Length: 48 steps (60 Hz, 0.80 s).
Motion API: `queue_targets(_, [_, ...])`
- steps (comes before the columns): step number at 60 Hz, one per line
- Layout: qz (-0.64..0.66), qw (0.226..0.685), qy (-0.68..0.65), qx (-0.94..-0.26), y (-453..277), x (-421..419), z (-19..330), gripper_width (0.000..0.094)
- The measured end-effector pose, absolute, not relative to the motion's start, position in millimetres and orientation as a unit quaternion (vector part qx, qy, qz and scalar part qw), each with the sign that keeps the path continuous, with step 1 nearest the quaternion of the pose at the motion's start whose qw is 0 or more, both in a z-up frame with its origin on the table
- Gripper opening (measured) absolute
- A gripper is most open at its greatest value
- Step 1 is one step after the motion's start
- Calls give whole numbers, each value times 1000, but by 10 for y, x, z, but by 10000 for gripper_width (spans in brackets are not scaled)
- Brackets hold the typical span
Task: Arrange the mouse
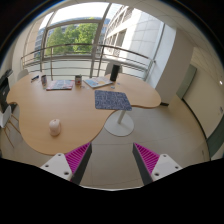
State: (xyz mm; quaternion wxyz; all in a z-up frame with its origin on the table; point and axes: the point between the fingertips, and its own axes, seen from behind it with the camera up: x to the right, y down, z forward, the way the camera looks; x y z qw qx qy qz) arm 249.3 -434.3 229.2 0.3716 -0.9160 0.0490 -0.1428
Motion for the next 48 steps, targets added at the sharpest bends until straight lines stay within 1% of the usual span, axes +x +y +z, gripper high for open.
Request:
queue_targets(5, [-147, 368, 55, -916, -4366, 2479, 2265, 843])
queue_targets(11, [-160, 366, 60, -915, -4451, 2427, 2153, 843])
queue_targets(21, [-141, 375, 84, -913, -4612, 1936, 1719, 845])
queue_targets(28, [-109, 392, 79, -910, -4517, 1476, 1382, 847])
queue_targets(34, [-73, 411, 61, -907, -4238, 1026, 1103, 847])
queue_targets(48, [-13, 450, 26, -893, -3056, 233, 520, 846])
